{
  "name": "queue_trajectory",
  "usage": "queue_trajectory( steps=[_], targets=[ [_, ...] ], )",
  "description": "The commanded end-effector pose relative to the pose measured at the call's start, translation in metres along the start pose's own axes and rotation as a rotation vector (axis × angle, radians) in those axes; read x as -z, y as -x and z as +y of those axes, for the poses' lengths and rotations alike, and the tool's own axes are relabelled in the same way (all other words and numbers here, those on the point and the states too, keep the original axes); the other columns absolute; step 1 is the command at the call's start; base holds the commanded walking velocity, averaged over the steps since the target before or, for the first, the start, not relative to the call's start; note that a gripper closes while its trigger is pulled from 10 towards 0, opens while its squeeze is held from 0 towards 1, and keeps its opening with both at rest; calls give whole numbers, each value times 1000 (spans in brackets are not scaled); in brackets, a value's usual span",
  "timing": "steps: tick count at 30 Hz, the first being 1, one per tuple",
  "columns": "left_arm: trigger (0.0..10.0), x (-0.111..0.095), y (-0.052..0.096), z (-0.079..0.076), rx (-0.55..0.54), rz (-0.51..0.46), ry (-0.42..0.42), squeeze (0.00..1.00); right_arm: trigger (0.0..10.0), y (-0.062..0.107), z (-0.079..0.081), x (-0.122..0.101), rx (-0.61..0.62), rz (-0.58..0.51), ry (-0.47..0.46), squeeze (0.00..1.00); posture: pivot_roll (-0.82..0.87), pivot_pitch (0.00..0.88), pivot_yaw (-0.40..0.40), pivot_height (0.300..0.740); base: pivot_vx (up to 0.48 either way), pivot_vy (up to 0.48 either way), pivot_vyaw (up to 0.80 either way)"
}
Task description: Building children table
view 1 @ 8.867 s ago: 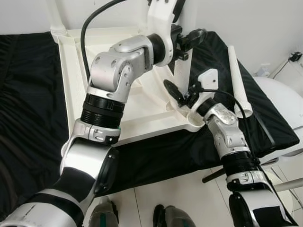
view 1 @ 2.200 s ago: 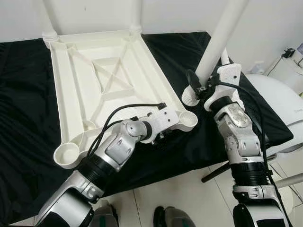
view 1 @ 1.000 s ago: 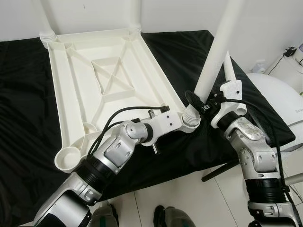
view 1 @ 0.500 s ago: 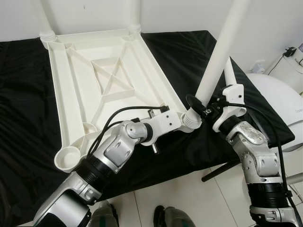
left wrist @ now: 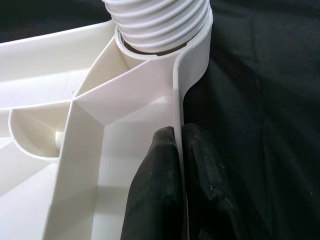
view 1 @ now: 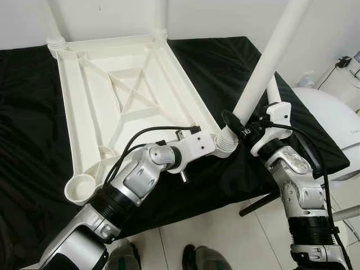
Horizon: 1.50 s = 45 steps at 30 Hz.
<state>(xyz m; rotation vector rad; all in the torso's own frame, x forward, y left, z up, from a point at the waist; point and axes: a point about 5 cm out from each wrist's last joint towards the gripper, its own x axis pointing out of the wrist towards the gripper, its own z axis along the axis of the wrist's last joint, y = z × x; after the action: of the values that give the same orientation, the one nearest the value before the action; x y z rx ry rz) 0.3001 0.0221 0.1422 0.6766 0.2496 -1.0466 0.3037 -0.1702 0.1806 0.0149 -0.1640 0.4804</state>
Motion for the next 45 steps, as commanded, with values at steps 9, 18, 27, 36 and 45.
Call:
queue_trajectory(
  steps=[9, 18, 27, 36, 45],
  targets=[
    [10000, 25, 0, 0, -28, 113, 23, 0, 10000, 6, -7, 22, 19, 109, 44, 0, -2, 93, -62, 740, 0, 0, 0],
    [10000, 23, 0, 0, -29, 107, 19, 0, 10000, 9, -1, 32, -15, 133, 45, 0, 2, 96, -64, 740, 0, 0, 0],
    [10000, 22, 2, 1, -31, 108, 13, 0, 10000, 18, 4, 42, -10, 147, 11, 0, 1, 106, -59, 740, 0, 0, 0],
    [10000, 21, 2, 0, -28, 104, 12, 0, 10000, 29, 5, 48, 9, 159, 7, 0, -9, 113, -53, 740, 0, 0, 0],
    [10000, 20, 2, 0, -26, 103, 9, 0, 10000, 32, -2, 54, 57, 165, -13, 0, -5, 117, -52, 740, 0, 0, 0]
  ],
)
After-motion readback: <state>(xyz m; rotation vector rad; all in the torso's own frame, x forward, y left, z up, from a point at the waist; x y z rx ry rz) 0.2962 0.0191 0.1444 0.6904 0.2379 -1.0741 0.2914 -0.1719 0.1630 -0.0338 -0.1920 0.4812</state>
